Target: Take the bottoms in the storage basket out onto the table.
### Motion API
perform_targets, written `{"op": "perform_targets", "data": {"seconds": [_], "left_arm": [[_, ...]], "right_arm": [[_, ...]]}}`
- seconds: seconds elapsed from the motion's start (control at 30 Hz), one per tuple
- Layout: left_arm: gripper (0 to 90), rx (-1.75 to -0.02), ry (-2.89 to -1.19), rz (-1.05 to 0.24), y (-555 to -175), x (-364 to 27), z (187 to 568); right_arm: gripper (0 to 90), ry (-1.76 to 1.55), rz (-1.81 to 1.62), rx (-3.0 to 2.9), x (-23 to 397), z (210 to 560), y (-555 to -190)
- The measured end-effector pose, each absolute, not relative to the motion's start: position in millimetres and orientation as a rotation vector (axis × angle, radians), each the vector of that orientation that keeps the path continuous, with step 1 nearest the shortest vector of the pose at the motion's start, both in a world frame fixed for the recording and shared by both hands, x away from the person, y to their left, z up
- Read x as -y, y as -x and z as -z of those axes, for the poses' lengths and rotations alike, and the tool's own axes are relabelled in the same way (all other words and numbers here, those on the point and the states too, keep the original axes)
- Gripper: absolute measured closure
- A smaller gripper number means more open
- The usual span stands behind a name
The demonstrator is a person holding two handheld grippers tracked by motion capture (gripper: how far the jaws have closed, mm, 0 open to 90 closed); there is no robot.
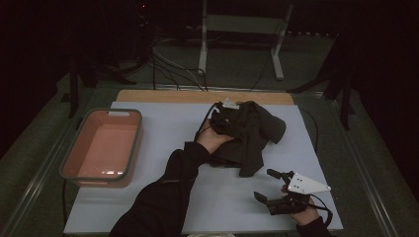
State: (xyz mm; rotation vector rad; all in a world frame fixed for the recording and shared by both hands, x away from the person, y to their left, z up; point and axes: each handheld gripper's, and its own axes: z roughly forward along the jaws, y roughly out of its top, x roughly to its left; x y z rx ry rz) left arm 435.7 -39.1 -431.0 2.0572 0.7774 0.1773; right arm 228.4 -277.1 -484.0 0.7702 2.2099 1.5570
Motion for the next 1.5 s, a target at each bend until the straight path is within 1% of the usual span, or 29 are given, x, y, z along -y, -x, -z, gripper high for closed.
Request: {"op": "perform_targets", "data": {"seconds": [0.07, 0.13, 0.3, 0.37, 0.57, 0.8, 1.1, 1.2, 1.3, 1.5], "left_arm": [[1.2, -0.768, -2.055, -0.176, -436, 35, 427], [1.2, -0.769, -2.041, -0.207, -434, 32, 423], [0.6, -0.702, -2.048, -0.235, -430, 24, 413], [0.6, -0.674, -2.053, -0.268, -427, 22, 409], [0.4, -0.647, -2.044, -0.27, -423, 13, 398], [0.3, -0.661, -2.026, -0.3, -418, -2, 385], [0.3, -0.685, -1.999, -0.289, -412, -24, 370], [0.3, -0.69, -2.004, -0.299, -408, -31, 367], [0.3, -0.694, -1.999, -0.274, -405, -37, 365], [0.3, -0.694, -2.032, -0.31, -397, -47, 366]], "right_arm": [[10.5, -0.771, -1.556, -2.208, 277, 484, -229], [10.5, -0.769, -1.555, -2.206, 277, 484, -229], [10.5, -0.769, -1.558, -2.204, 277, 483, -228], [10.5, -0.767, -1.557, -2.204, 276, 483, -228], [10.5, -0.764, -1.554, -2.205, 275, 483, -228], [10.5, -0.765, -1.553, -2.204, 275, 483, -228], [10.5, -0.765, -1.553, -2.207, 274, 483, -229], [10.5, -0.766, -1.548, -2.207, 274, 484, -229], [10.5, -0.764, -1.545, -2.212, 273, 484, -229], [10.5, -0.765, -1.543, -2.214, 273, 485, -229]]}}
